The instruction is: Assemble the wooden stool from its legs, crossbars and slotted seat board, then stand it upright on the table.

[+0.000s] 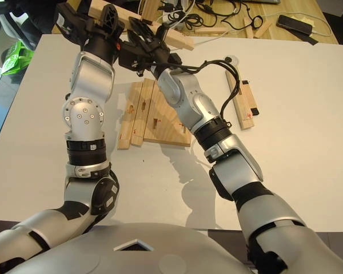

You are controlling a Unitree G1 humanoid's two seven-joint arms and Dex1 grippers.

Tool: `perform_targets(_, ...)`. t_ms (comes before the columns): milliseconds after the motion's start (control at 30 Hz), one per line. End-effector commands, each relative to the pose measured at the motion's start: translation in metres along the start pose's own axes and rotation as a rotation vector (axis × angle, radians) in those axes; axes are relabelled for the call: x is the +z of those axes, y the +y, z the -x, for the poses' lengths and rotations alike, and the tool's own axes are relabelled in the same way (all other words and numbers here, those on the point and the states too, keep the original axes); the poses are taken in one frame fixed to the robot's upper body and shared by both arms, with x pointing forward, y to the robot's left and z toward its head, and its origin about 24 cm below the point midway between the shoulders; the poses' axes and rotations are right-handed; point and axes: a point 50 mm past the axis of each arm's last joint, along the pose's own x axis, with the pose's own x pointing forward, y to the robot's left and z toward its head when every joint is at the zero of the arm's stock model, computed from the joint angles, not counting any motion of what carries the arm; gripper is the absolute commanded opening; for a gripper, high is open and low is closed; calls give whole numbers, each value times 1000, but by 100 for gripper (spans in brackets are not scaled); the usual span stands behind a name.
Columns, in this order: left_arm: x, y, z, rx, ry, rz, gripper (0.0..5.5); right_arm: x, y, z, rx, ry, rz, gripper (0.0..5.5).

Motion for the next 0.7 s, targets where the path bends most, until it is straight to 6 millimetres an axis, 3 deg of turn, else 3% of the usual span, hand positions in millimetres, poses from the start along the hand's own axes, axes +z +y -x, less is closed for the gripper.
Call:
perform_targets(33,-20,-24,6,-41,43,118,120,8,-2,-3,28,-55,22,147)
perform_targets(200,-11,-22,3,-32,-5,106,102,-1,2,11,97,-115,25,235)
perform_targets(400,7,-14,-6,-11,-93,53,102,-19,6,59,235,-168,10,334)
perform_targets(467,17,-8,-8,2,-133,31,102,-24,6,78,290,-156,-14,334)
perform_targets(567,36,1,-9,-6,-188,-46,102,-33,-5,113,361,-93,-113,281)
perform_targets(700,54,11,-3,-85,-132,-189,102,-48,-23,156,479,68,-382,216)
